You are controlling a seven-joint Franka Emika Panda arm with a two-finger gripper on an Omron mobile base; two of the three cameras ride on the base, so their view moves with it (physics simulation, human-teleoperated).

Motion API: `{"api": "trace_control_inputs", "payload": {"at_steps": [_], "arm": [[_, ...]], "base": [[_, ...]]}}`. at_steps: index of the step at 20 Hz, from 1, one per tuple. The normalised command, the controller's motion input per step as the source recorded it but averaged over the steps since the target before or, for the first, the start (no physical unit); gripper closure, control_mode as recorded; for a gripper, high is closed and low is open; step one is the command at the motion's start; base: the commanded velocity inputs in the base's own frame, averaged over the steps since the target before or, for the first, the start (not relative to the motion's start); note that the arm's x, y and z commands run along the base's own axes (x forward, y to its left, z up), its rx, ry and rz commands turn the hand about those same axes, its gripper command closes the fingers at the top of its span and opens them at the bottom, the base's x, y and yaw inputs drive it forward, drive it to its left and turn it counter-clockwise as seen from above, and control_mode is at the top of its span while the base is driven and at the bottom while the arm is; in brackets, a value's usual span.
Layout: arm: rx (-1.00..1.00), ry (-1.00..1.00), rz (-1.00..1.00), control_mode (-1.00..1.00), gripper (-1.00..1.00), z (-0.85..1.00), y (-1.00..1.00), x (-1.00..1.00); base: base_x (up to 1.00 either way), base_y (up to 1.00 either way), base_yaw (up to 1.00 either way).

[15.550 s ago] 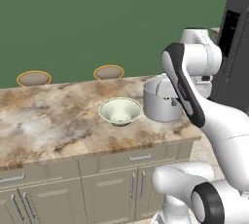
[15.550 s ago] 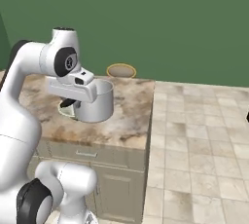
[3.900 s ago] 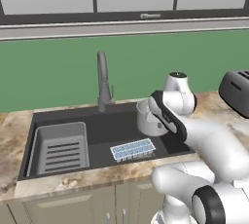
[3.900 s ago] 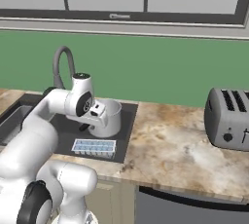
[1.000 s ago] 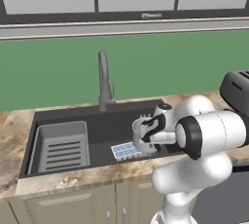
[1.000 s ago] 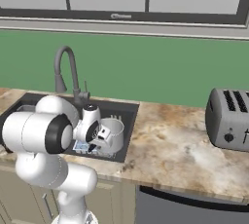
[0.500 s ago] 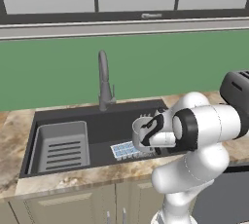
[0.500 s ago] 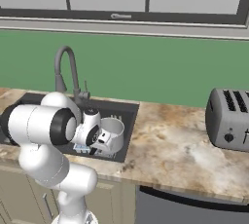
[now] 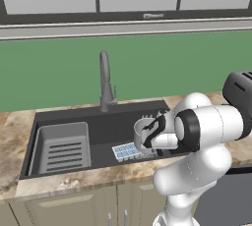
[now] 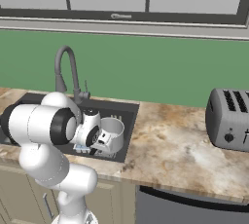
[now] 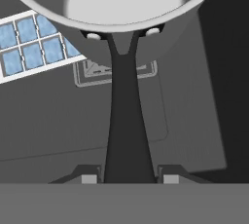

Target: Pick the bowl and saucepan and place them in the sink. Then turn on the water.

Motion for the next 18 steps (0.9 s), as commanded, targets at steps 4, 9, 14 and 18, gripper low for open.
{"api": "trace_control_inputs", "payload": {"at_steps": [4,9,14,18], "arm": [[0.00,0.00,0.00,-1.00,-1.00,0.00,0.00,0.00],[0.00,0.00,0.00,-1.00,-1.00,0.00,0.00,0.00],[0.00,0.00,0.00,-1.00,-1.00,0.09,0.00,0.00],[0.00,0.00,0.00,-1.00,-1.00,0.28,0.00,0.00]], "base": [[0.00,0.00,0.00],[0.00,0.00,0.00],[0.00,0.00,0.00],[0.00,0.00,0.00]]}}
